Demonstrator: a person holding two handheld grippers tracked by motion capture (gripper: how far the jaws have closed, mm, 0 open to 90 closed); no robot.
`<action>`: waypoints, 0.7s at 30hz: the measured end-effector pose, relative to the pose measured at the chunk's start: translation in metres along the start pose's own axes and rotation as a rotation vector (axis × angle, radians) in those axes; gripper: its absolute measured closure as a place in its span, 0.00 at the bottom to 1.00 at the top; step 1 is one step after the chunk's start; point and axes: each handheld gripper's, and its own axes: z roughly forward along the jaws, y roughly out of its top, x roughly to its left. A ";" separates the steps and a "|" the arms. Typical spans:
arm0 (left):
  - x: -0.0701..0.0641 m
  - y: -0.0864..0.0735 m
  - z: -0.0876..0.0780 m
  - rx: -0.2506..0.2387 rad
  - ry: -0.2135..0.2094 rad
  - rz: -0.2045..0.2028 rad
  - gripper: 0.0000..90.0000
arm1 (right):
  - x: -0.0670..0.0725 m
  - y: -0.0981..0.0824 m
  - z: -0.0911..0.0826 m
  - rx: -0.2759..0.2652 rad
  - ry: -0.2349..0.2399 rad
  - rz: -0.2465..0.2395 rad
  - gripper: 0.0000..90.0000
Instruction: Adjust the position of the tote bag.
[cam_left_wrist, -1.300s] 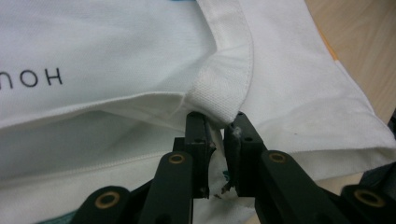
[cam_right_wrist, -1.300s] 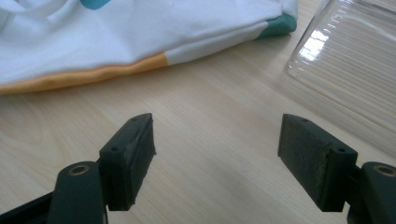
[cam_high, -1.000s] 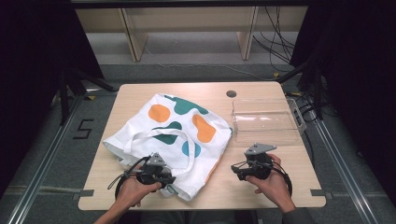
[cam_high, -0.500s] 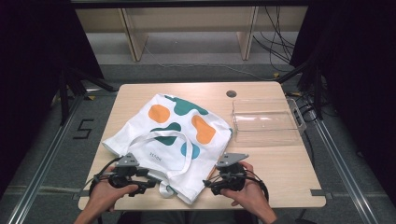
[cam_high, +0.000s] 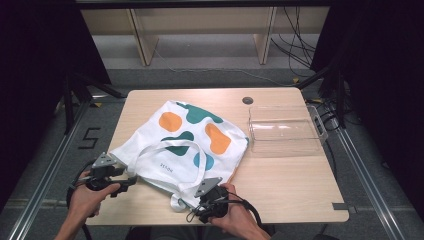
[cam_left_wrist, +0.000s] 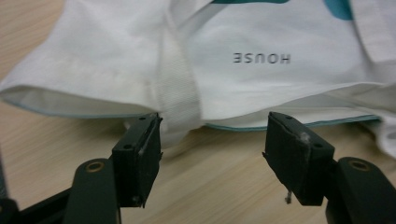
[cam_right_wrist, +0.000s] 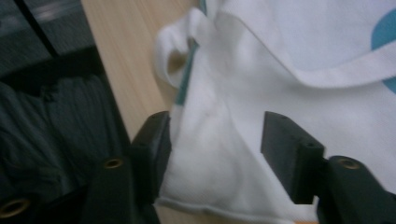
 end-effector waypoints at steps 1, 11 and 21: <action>0.004 -0.001 0.000 0.003 0.017 -0.007 0.38 | -0.001 -0.001 0.001 0.009 -0.009 -0.015 0.54; 0.044 -0.005 0.014 0.000 0.165 -0.124 0.37 | -0.009 -0.011 -0.008 0.019 0.065 -0.067 0.92; 0.079 0.002 0.047 0.000 0.181 -0.175 0.42 | -0.007 -0.013 -0.008 0.026 0.064 -0.063 0.91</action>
